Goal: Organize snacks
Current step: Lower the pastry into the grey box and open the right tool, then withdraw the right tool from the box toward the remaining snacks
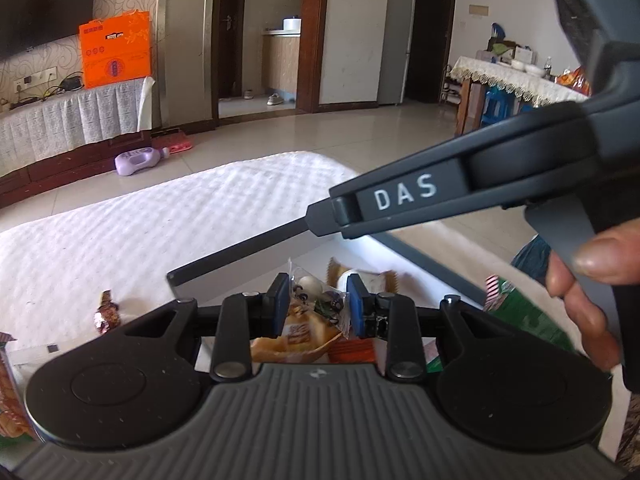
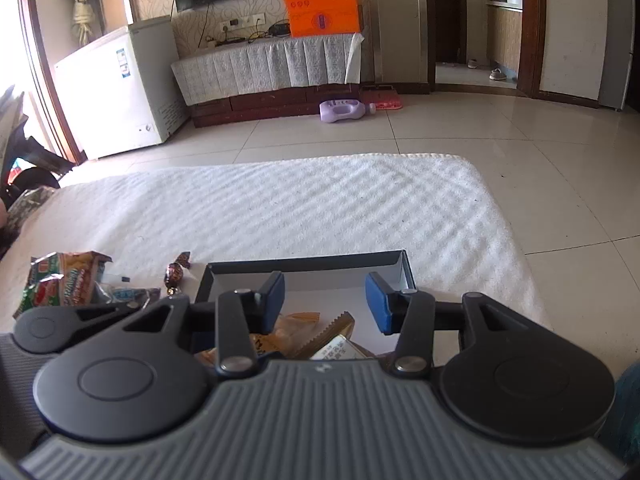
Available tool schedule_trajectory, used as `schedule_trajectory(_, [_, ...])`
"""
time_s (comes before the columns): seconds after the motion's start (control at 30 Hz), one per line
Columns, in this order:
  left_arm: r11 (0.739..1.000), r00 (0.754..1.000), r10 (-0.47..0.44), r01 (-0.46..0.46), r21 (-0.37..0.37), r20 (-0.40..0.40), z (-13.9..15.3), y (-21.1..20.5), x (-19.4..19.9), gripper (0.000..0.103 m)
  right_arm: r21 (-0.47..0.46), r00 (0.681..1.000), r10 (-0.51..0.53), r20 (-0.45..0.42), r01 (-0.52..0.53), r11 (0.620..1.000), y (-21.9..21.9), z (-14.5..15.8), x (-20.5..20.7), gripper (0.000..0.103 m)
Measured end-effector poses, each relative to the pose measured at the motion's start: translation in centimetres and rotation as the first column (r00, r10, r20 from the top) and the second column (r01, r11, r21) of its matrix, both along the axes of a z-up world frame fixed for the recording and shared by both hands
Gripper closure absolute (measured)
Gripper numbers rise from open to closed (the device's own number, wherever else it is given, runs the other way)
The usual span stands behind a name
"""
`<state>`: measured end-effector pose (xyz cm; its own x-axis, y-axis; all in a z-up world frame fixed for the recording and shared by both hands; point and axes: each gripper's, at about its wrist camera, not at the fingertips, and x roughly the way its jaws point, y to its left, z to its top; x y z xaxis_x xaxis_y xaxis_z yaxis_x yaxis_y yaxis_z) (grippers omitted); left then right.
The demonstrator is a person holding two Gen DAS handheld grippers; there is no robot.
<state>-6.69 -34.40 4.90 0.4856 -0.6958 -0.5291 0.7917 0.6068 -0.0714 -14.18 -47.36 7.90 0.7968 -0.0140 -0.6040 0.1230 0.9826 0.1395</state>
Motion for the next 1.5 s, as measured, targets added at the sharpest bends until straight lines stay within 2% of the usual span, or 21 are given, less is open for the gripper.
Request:
schedule_trajectory(0.17, [1.000,1.000,-0.021,0.021,0.000,-0.012,-0.5,-1.9,-0.6,0.068,-0.013,1.000,0.001,0.012,0.000,1.000,0.2,0.6,-1.0,0.054])
schedule_trajectory(0.47, [0.999,0.999,-0.044,0.044,0.020,-0.020,-1.2,-4.5,-1.1,0.068,-0.031,1.000,-0.004,-0.018,0.004,1.000,-0.4,-0.4,-1.0,0.054])
schedule_trajectory(0.6, [0.998,0.999,-0.046,0.046,0.032,-0.003,-1.1,-4.9,-1.3,0.048,-0.034,1.000,-0.005,-0.026,0.004,0.999,-0.7,-0.5,-1.3,0.054])
schedule_trajectory(0.83, [0.999,0.999,-0.038,0.038,0.027,0.003,-1.0,-4.7,-1.5,0.034,-0.058,0.999,-0.002,-0.033,0.000,0.998,-0.4,-0.6,-1.9,0.054])
schedule_trajectory(1.07, [0.999,0.999,-0.036,0.036,0.009,0.025,-0.6,-4.4,-2.6,0.015,-0.083,0.999,-0.008,-0.033,0.005,0.997,0.1,-0.5,-3.5,0.054])
schedule_trajectory(1.17, [0.999,0.998,-0.045,0.044,0.008,0.046,-0.2,-4.1,-2.9,0.014,-0.066,0.999,-0.032,-0.016,0.030,0.997,0.1,-0.1,-4.4,0.052])
schedule_trajectory(1.23, [0.999,0.997,-0.042,0.043,0.000,0.060,0.0,-3.8,-3.3,0.014,-0.060,0.999,-0.044,-0.003,0.043,0.997,0.4,0.1,-5.0,0.047])
schedule_trajectory(1.5, [1.000,0.994,-0.011,0.014,-0.025,0.112,1.8,0.2,-3.8,0.014,-0.019,0.997,-0.042,0.071,0.044,0.999,2.0,1.2,-6.7,0.047])
